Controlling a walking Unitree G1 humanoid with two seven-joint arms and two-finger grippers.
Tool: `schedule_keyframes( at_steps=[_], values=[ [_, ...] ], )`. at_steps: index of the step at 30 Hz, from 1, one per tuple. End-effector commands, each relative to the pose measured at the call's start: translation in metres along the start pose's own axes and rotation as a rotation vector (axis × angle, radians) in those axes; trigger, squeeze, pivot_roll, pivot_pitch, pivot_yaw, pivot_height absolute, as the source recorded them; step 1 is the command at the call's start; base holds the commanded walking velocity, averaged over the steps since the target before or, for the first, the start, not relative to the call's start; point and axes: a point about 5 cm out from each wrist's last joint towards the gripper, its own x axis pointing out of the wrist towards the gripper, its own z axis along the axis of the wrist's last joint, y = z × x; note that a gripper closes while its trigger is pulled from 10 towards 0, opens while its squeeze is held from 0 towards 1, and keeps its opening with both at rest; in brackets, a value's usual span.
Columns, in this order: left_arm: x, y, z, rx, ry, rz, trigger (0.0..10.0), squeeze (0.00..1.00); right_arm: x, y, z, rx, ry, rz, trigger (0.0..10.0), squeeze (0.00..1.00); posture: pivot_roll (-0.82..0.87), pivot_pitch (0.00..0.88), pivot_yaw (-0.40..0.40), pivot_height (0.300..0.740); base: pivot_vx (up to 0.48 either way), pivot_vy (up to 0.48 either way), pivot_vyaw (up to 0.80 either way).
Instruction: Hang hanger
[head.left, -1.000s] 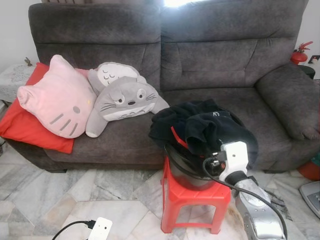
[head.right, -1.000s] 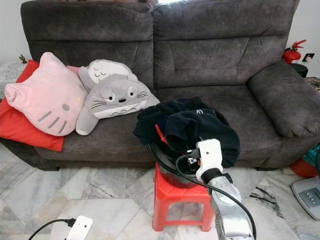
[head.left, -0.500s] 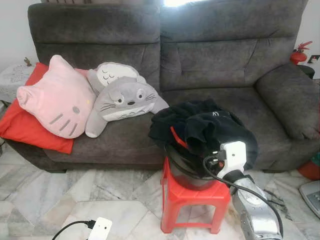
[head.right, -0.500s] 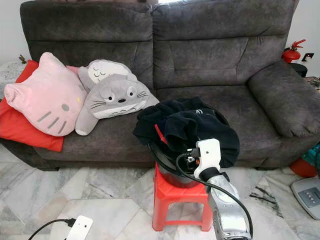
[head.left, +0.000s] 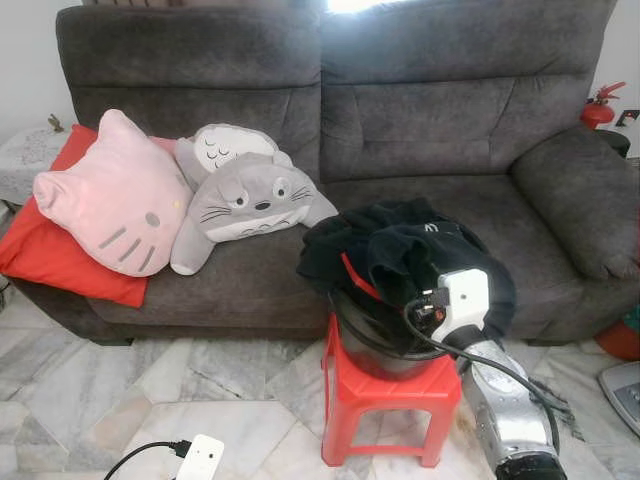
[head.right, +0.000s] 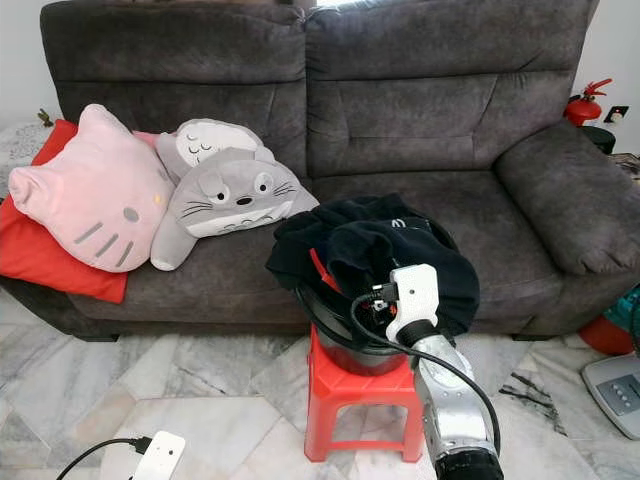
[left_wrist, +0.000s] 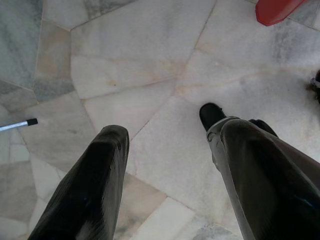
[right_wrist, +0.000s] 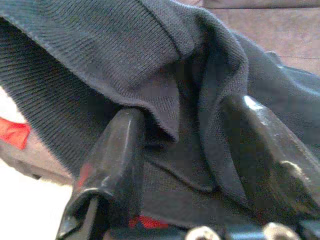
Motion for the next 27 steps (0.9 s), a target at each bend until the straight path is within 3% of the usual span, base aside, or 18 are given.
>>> schedule_keyframes(
  at_steps=[1, 16, 21, 23, 27],
  values=[
    [-0.001, 0.003, -0.003, -0.005, 0.003, 0.013, 10.0, 0.00, 0.003, 0.003, 0.002, 0.000, -0.011, 0.043, 10.0, 0.00, -0.22, 0.000, 0.046, 0.727, 0.000, 0.000, 0.00],
    [0.000, 0.003, -0.003, -0.004, 0.001, 0.013, 10.0, 0.00, 0.000, 0.010, -0.002, -0.031, 0.005, 0.131, 10.0, 0.00, -0.22, 0.000, 0.046, 0.727, 0.000, 0.000, 0.00],
    [0.000, 0.003, -0.003, -0.004, 0.001, 0.013, 10.0, 0.00, 0.002, 0.008, -0.002, -0.058, 0.003, 0.109, 10.0, 0.00, -0.22, 0.000, 0.044, 0.727, 0.000, 0.000, 0.00],
    [0.001, 0.011, 0.011, -0.004, -0.042, 0.020, 10.0, 0.00, 0.005, 0.003, -0.001, -0.078, 0.001, 0.064, 10.0, 0.00, -0.22, 0.000, 0.044, 0.727, 0.000, 0.000, 0.00],
    [0.002, 0.015, 0.019, -0.005, -0.065, 0.024, 10.0, 0.00, 0.007, 0.001, 0.001, -0.083, -0.003, 0.048, 10.0, 0.00, -0.21, 0.000, 0.042, 0.727, 0.000, 0.000, 0.00]
  ],
)
